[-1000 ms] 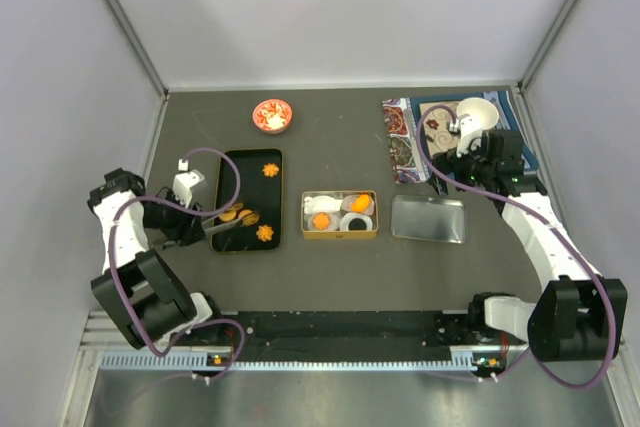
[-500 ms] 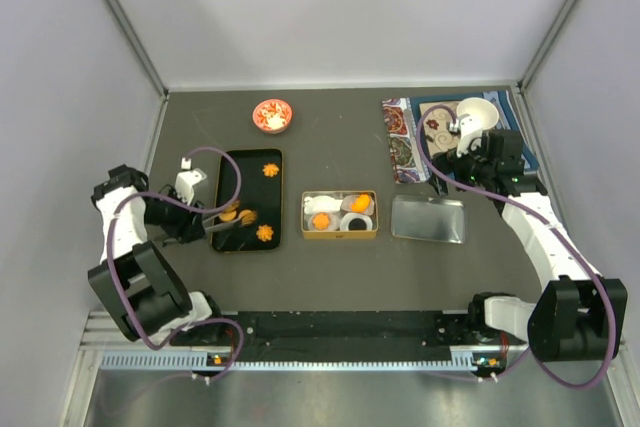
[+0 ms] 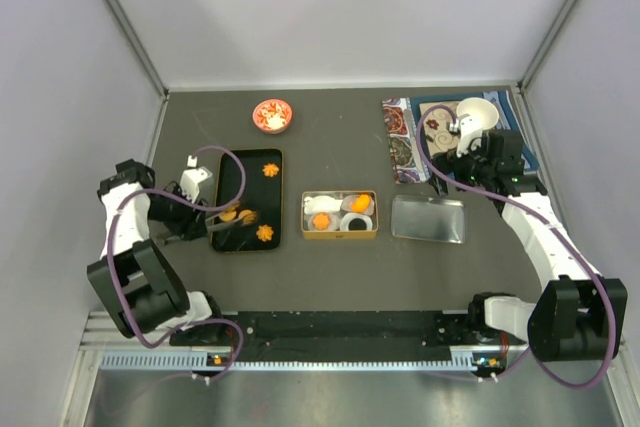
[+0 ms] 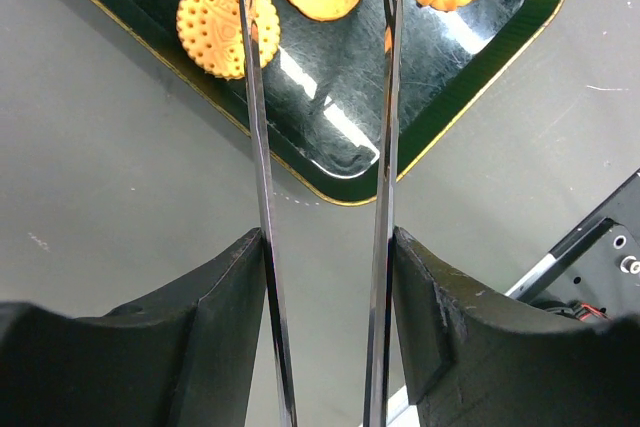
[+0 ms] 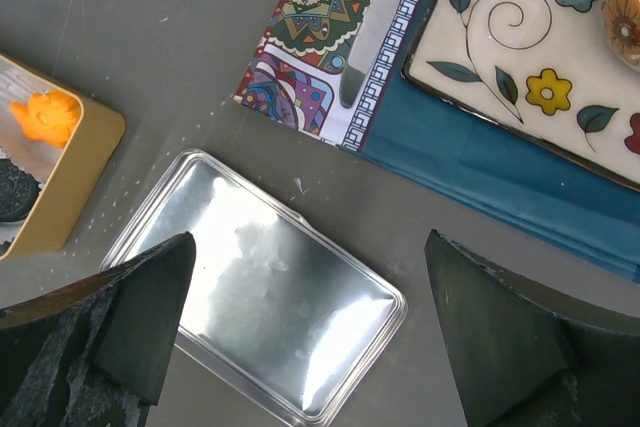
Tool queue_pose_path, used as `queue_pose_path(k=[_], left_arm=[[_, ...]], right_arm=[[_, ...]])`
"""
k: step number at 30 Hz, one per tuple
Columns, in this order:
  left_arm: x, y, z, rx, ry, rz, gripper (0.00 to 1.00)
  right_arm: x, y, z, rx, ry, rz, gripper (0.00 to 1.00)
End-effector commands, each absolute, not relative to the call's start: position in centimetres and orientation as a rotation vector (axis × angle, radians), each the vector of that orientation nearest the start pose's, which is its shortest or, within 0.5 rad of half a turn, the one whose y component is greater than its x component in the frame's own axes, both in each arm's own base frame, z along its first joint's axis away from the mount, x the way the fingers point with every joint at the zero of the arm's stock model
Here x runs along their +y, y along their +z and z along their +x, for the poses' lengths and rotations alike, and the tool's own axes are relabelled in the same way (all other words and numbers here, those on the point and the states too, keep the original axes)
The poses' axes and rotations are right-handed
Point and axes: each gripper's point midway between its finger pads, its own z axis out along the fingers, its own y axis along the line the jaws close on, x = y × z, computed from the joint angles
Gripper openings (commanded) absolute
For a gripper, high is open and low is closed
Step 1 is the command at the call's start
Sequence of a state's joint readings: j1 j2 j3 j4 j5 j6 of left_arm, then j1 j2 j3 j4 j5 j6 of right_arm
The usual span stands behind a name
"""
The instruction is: Pack the cookies
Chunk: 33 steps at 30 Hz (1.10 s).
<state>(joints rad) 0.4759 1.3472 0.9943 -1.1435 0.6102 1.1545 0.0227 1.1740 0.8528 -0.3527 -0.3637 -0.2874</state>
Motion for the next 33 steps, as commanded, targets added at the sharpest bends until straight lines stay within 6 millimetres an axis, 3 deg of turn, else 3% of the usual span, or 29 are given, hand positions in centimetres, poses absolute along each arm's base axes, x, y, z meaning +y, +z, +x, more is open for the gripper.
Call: queue_pose_path(k=[1,11,33], left_arm=[[4.2,11.0,23.6,2.424,-0.451,0.896,0.56],[4.7,10.3,23.1,2.462,-0.440,0.907,0.55],[3.6,11.7,20.7,2.447,-0.456,0.993,0.55]], right_arm=[[5.6,17.5,34.5,2.087,0.238,-0.535,0.99],[5.6,17.5,34.5,2.086,0.237,-0.537,0.99],[5.6,17.8,34.5,2.077,0.239,-0.540,0.99]])
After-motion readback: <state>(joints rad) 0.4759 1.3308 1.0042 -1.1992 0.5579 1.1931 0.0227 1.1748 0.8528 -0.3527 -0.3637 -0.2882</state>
